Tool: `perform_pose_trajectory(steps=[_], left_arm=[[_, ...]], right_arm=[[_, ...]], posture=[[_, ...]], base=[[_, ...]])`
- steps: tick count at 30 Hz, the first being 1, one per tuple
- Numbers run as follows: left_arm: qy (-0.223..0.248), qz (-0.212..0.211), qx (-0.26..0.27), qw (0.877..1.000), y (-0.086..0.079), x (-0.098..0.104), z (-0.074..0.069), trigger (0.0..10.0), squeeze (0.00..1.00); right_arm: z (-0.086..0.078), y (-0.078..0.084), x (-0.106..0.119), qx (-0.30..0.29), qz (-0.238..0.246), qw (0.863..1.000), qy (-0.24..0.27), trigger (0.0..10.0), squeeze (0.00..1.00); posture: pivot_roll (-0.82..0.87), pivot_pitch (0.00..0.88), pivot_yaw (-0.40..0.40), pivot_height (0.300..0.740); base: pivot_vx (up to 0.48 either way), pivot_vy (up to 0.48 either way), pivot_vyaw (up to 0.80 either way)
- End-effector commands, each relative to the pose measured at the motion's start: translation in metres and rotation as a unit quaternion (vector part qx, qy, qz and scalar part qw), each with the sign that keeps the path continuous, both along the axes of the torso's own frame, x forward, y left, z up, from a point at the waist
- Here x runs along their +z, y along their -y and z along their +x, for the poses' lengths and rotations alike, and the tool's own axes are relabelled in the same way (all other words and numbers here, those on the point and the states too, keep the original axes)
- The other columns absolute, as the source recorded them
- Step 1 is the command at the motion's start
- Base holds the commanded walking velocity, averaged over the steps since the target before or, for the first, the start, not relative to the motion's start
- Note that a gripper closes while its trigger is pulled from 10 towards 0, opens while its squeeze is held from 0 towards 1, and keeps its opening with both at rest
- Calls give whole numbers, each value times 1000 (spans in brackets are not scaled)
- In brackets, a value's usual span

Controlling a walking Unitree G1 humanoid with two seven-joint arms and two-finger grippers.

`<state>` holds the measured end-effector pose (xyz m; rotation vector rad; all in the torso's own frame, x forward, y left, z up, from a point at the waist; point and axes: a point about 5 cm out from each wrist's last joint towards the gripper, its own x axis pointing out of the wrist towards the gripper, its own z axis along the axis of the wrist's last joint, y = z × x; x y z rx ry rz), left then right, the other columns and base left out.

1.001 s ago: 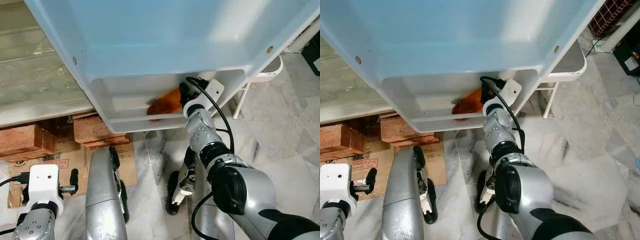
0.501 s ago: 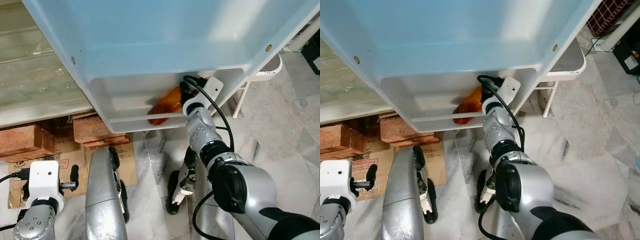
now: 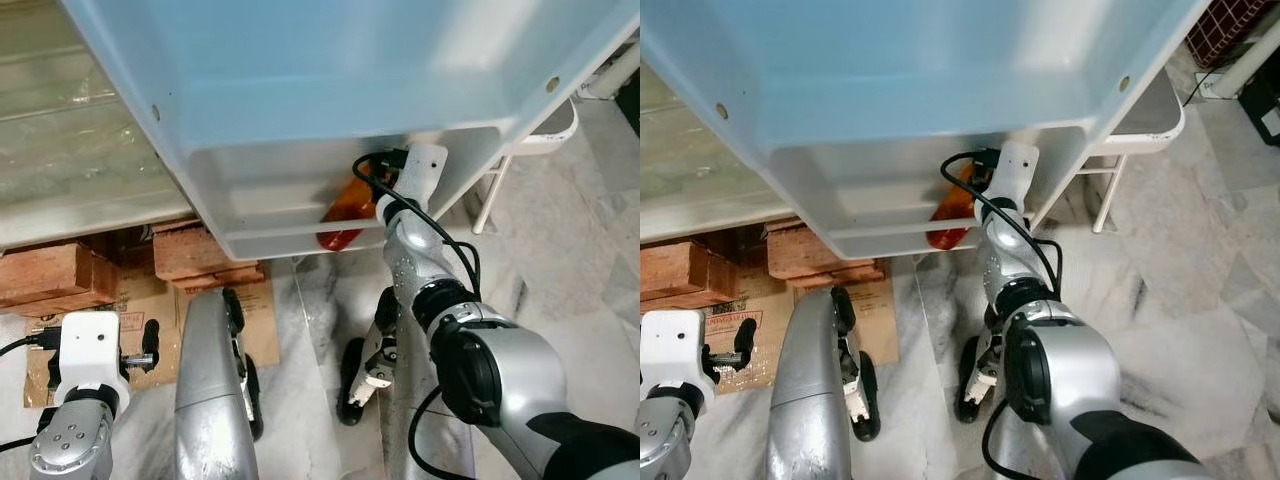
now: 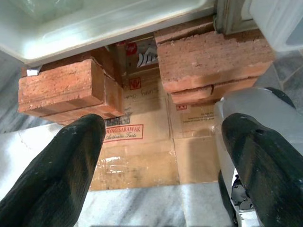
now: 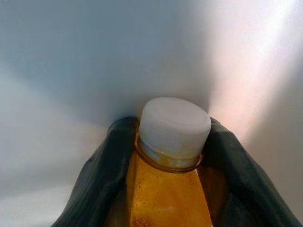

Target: Restocking fridge

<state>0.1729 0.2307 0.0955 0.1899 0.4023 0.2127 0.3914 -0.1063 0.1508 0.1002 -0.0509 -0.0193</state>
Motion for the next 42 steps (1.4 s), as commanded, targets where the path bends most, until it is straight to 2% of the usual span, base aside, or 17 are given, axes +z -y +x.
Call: perform_pose_trajectory(steps=[1, 4, 13, 19, 20, 21, 22, 23, 24, 25, 26, 27, 28, 42], left_arm=[[-19, 3, 8, 1000, -6, -6, -6, 10000, 0], [-18, 3, 7, 1000, -5, -6, -4, 10000, 0], [-14, 4, 4, 1000, -6, -6, 1, 10000, 0], [-10, 4, 3, 1000, -6, -6, 5, 10000, 0], [-10, 4, 3, 1000, -6, -6, 5, 10000, 0], [-9, 5, 2, 1000, -6, -6, 5, 10000, 0], [-8, 5, 2, 1000, -6, -6, 6, 10000, 0], [-8, 5, 2, 1000, -6, -6, 6, 10000, 0], [-7, 5, 2, 1000, -6, -6, 6, 10000, 0], [-7, 6, 2, 1000, -6, -5, 6, 10000, 0], [-6, 6, 2, 1000, -6, -5, 7, 10000, 0], [-6, 6, 2, 1000, -6, -5, 7, 10000, 0], [-6, 6, 2, 1000, -6, -5, 7, 10000, 0], [-1, 5, -5, 1000, -5, -7, 14, 10000, 0]], right_arm=[[10, 35, 71, -70, -31, 983, 164, 0, 0], [10, 46, 80, -94, -46, 978, 182, 0, 0], [7, 70, 82, -153, -63, 968, 189, 0, 0], [3, 81, 87, -180, -143, 948, 220, 0, 0], [3, 81, 87, -180, -143, 948, 220, 0, 0], [2, 81, 84, -178, -148, 949, 215, 588, 0], [2, 82, 81, -178, -146, 950, 208, 2157, 0], [2, 82, 79, -179, -145, 952, 204, 2157, 0], [2, 82, 76, -177, -143, 953, 198, 6235, 0], [2, 82, 73, -176, -141, 955, 192, 9608, 0], [1, 83, 67, -175, -137, 958, 181, 10000, 24], [1, 83, 64, -176, -137, 959, 175, 10000, 765], [0, 85, 61, -176, -132, 960, 171, 10000, 1000], [-9, 106, 46, -191, -153, 956, 160, 10000, 1000]], posture=[[379, 367, -46, 526], [376, 362, -43, 526], [369, 350, -38, 526], [368, 341, -35, 526], [368, 341, -35, 526], [368, 337, -34, 526], [369, 335, -33, 526], [370, 334, -33, 526], [370, 333, -34, 526], [371, 332, -34, 526], [368, 330, -33, 526], [368, 330, -33, 526], [367, 329, -32, 526], [341, 308, -34, 526]], base=[[0, 0, 0], [0, 0, 0], [0, 0, 0], [0, 0, 0], [0, 0, 0], [0, 0, 0], [0, 0, 0], [0, 0, 0], [0, 0, 0], [0, 0, 0], [0, 0, 0], [0, 0, 0], [0, 0, 0], [0, 0, 0]])
